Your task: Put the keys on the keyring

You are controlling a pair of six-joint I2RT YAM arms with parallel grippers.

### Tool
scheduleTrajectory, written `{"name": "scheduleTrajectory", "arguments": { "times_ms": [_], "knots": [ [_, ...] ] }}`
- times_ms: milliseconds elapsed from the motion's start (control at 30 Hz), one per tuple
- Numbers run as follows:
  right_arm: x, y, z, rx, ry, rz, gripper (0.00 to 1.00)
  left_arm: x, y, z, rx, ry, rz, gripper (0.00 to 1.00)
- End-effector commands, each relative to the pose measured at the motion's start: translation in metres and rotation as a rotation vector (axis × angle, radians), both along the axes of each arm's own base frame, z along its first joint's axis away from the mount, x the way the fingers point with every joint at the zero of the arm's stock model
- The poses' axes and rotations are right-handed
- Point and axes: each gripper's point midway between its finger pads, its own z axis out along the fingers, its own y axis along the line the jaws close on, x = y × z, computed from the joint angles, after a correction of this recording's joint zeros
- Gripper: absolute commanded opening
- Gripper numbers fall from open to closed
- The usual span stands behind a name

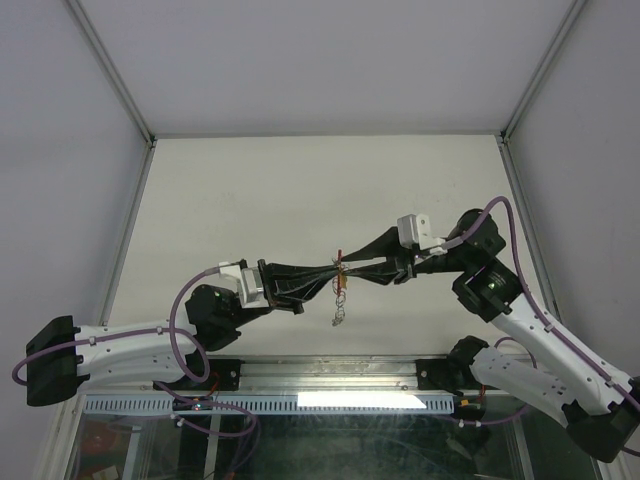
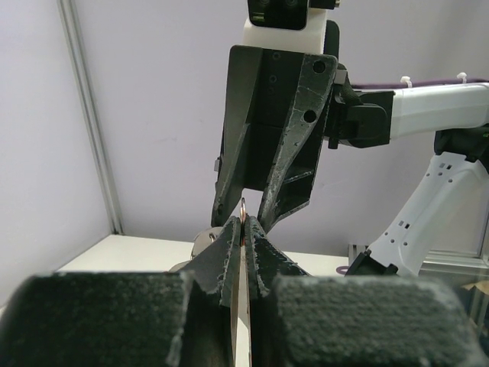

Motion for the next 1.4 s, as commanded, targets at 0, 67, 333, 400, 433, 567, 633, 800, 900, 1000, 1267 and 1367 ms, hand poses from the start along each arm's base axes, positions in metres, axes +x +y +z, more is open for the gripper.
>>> {"name": "scheduleTrajectory", "arguments": {
  "times_ms": [0, 67, 333, 400, 433, 567, 633, 800, 900, 1000, 1267, 1367],
  "knots": [
    [-0.007, 0.000, 0.022, 0.050, -0.046, 0.028, 0.28, -0.007, 0.009, 0.032, -0.098, -0.040, -0.026, 0.00],
    [-0.007, 0.001, 0.020, 0.046, -0.043, 0.029, 0.28, -0.007, 0.009, 0.032, -0.099, -0.040, -0.025, 0.00],
    [-0.007, 0.000, 0.014, 0.025, -0.034, 0.029, 0.19, -0.006, 0.010, 0.034, -0.104, -0.042, -0.021, 0.00],
    [-0.008, 0.000, 0.013, 0.022, -0.029, 0.032, 0.12, -0.006, 0.011, 0.035, -0.106, -0.042, -0.019, 0.00],
    [-0.008, 0.000, 0.013, 0.021, -0.027, 0.033, 0.08, -0.006, 0.011, 0.035, -0.107, -0.042, -0.020, 0.00],
    [-0.008, 0.000, 0.016, 0.000, -0.014, 0.032, 0.00, -0.003, 0.011, 0.035, -0.109, -0.034, -0.008, 0.00],
    [-0.007, -0.001, 0.018, -0.019, -0.018, 0.020, 0.00, 0.000, 0.011, 0.034, -0.102, -0.027, 0.008, 0.00],
    [0.006, -0.010, 0.015, -0.103, -0.026, -0.081, 0.00, 0.008, 0.009, 0.031, -0.021, -0.042, 0.068, 0.08],
    [0.014, -0.019, 0.003, -0.212, -0.006, -0.147, 0.00, 0.013, 0.009, 0.024, 0.051, -0.052, 0.107, 0.21],
    [0.023, -0.026, -0.006, -0.307, 0.019, -0.211, 0.00, 0.017, 0.011, 0.019, 0.109, -0.068, 0.140, 0.24],
    [0.036, -0.042, -0.027, -0.577, 0.075, -0.340, 0.00, 0.027, 0.005, 0.003, 0.239, -0.077, 0.186, 0.26],
    [0.039, -0.050, -0.039, -0.717, 0.127, -0.398, 0.00, 0.030, 0.001, -0.006, 0.281, -0.070, 0.194, 0.26]
  ]
}}
